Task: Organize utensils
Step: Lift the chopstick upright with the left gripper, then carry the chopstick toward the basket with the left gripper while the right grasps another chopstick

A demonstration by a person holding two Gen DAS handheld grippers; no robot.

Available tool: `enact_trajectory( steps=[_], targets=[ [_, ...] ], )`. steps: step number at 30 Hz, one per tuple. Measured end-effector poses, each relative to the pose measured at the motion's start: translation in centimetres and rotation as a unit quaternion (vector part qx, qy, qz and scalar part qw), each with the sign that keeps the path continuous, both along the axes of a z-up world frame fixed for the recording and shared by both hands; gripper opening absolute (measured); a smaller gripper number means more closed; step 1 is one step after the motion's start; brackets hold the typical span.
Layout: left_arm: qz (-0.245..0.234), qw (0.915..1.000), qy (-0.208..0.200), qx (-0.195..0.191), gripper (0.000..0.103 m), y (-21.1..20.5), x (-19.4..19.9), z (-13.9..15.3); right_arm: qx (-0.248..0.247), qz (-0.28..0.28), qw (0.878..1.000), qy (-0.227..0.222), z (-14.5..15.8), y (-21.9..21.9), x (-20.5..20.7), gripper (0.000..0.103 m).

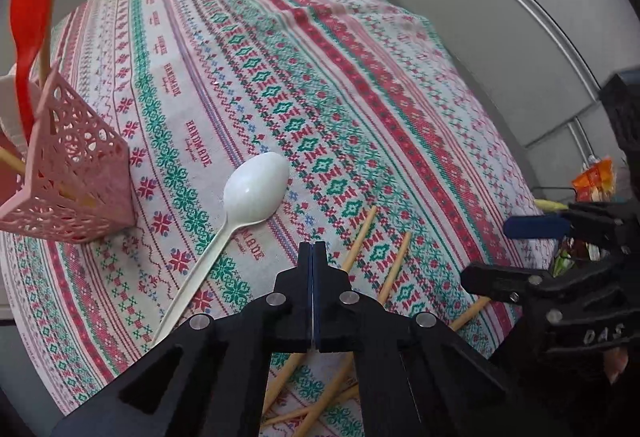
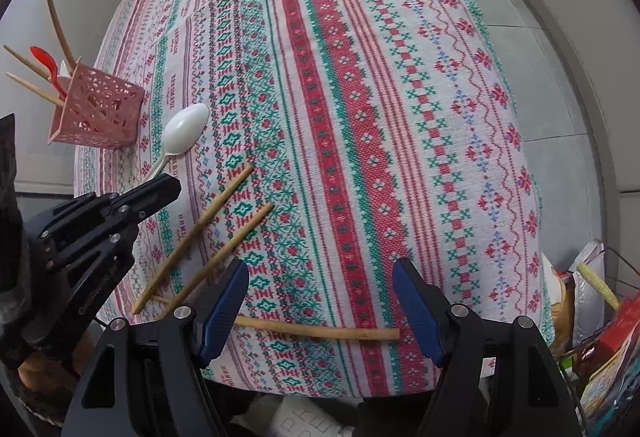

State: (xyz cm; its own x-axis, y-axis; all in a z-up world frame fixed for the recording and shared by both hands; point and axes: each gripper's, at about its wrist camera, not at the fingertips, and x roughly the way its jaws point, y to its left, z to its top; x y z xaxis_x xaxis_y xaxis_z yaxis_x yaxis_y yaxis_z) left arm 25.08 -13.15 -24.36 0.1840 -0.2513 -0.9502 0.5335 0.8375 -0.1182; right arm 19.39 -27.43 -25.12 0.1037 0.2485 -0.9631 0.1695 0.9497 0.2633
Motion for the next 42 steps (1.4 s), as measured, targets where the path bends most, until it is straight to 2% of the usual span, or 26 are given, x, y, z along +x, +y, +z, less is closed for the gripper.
enact_trajectory(
  steps=[3,9,10,11,13,14,18,19,20,28,36,42],
  targets=[
    [-0.023,0.9997,-0.005,0.002,0.001,0.1,-0.4,0.0,0.002,0.000,1.000,-0.006,0.3,0.3,0.2,0.075],
    [-0.054,0.9980,0.016,0.031,0.003,-1.8,-1.0,-1.9,0.003,-0.015,1.000,-0.005,0.2,-0.7,0.0,0.076],
    [-0.057,0.9976,0.017,0.036,0.006,-2.1,-1.1,-2.1,0.003,-0.017,1.000,-0.005,0.3,-1.1,-0.1,0.076],
    [-0.060,0.9972,0.013,0.043,0.015,-2.6,-1.1,-2.4,0.003,-0.019,1.000,-0.004,0.3,-1.5,-0.1,0.076],
    [-0.066,0.9969,0.010,0.041,0.025,-3.1,-1.2,-2.5,0.002,-0.023,1.000,-0.003,0.3,-1.9,-0.2,0.076],
    [-0.066,0.9969,0.012,0.042,0.026,-3.3,-1.2,-2.6,0.002,-0.024,1.000,-0.003,0.3,-2.1,-0.2,0.076],
    [-0.062,0.9970,0.003,0.046,0.025,-3.7,-1.1,-2.6,0.005,-0.025,1.000,-0.005,0.5,-2.6,-0.3,0.076],
    [-0.058,0.9970,0.001,0.050,0.019,-3.7,-1.0,-2.7,0.006,-0.025,1.000,-0.006,0.6,-2.7,-0.3,0.076],
    [-0.056,0.9967,-0.003,0.058,0.009,-3.7,-1.0,-2.7,0.006,-0.025,1.000,-0.006,0.6,-2.8,-0.4,0.076],
    [-0.035,0.9966,-0.024,0.071,0.005,-3.3,-1.3,-2.4,0.004,-0.029,1.000,-0.007,0.6,-2.7,-0.4,0.076],
    [0.015,0.9988,-0.040,0.024,0.005,1.8,-1.5,1.1,0.007,-0.015,1.000,-0.001,0.0,-0.6,0.2,0.076],
    [0.059,0.9964,-0.060,0.003,0.005,5.0,-2.3,3.3,0.017,-0.003,1.000,0.001,-0.5,1.9,1.0,0.076]
  ],
)
